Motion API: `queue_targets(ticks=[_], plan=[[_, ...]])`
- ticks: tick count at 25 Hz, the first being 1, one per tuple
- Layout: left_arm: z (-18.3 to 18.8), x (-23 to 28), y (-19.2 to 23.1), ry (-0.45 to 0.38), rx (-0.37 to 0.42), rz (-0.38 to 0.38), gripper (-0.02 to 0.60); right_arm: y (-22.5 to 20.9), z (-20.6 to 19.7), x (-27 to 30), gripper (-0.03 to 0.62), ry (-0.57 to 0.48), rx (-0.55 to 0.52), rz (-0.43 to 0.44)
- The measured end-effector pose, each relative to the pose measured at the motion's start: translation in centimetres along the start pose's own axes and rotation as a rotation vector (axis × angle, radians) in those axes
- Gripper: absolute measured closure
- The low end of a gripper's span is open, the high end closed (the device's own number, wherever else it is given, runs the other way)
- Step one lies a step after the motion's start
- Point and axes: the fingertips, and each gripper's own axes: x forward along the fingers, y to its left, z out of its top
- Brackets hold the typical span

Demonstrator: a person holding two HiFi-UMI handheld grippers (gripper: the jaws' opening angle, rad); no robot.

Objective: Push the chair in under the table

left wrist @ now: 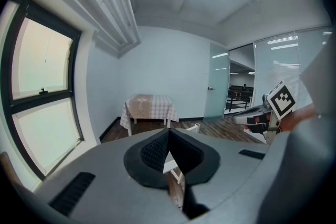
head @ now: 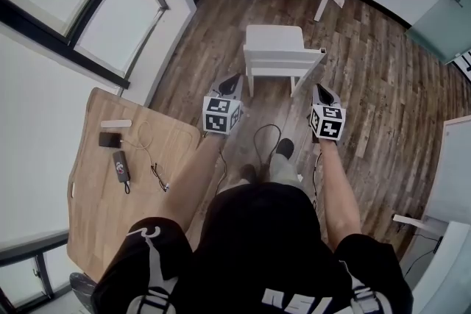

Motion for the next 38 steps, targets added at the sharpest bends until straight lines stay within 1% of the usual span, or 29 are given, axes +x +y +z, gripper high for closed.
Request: queue_targets(ticks=[10,16,19,20,21,22,23,26,29,33,38], plan=[[0.3,6.6,0.5,0.054,0.007,0.046,0.555,-5.1,0.0,5.9,0.580,0.057,-0.032,0.016],[-0.2,10.2,1.0,0.093,-0.002,0.088,0.554,-7.6,-0.2,9.2,0.580,0.085,-0.040,0.047],[-0.4,12.0,0.6,0.113,-0.010,0.094,0.552,-9.0,-0.2,10.5,0.580,0.090,-0.045,0.065],[-0.6,12.5,0.5,0.121,-0.015,0.096,0.541,-9.4,-0.3,10.9,0.573,0.094,-0.047,0.073],[-0.9,13.0,0.5,0.131,-0.021,0.100,0.510,-9.8,-0.4,11.3,0.552,0.099,-0.049,0.084],[-1.2,13.5,0.4,0.144,-0.027,0.104,0.457,-10.2,-0.6,11.7,0.533,0.105,-0.049,0.097],[-1.5,14.1,0.3,0.157,-0.033,0.109,0.425,-10.5,-0.8,12.1,0.505,0.112,-0.048,0.112],[-2.3,15.5,0.3,0.190,-0.051,0.129,0.359,-11.5,-1.3,13.7,0.395,0.142,-0.042,0.158],[-3.0,16.6,0.3,0.214,-0.055,0.156,0.296,-12.2,-1.9,15.1,0.319,0.169,-0.053,0.195],[-3.8,17.7,0.2,0.249,-0.029,0.190,0.278,-13.0,-2.7,16.3,0.259,0.191,-0.070,0.235],[-4.3,18.1,0.6,0.266,-0.020,0.221,0.278,-13.6,-3.9,17.6,0.211,0.224,-0.061,0.255]])
